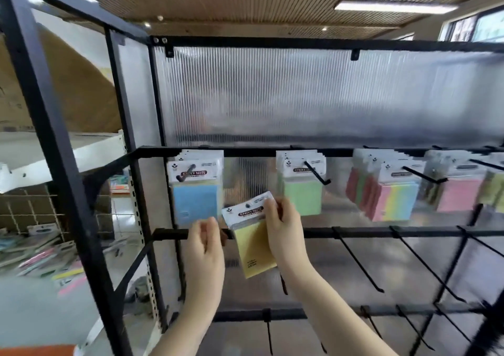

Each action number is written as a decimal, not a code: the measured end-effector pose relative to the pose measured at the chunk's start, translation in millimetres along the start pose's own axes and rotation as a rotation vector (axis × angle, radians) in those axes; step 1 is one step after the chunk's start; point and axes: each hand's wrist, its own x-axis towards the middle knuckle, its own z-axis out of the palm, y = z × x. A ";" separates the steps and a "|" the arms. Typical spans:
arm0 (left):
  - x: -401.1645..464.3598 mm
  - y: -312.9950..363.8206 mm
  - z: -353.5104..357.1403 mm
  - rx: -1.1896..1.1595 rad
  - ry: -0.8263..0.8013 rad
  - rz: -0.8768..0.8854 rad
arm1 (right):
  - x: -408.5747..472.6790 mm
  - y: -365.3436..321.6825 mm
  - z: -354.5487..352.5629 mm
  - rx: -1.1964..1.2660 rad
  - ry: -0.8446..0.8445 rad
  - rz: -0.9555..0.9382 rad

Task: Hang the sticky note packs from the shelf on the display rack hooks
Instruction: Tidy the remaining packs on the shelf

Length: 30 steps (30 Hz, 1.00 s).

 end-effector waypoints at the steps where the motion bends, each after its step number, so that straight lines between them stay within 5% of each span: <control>1: -9.9 5.4 7.9 -0.022 -0.051 -0.030 | -5.0 2.9 -11.5 0.001 0.019 -0.003; 7: -62.9 29.6 58.0 -0.089 -0.439 -0.025 | -27.9 20.0 -87.7 -0.013 0.180 -0.018; 30: -170.9 105.3 328.7 -0.322 -0.948 0.106 | -10.5 46.3 -377.3 -0.119 0.608 -0.054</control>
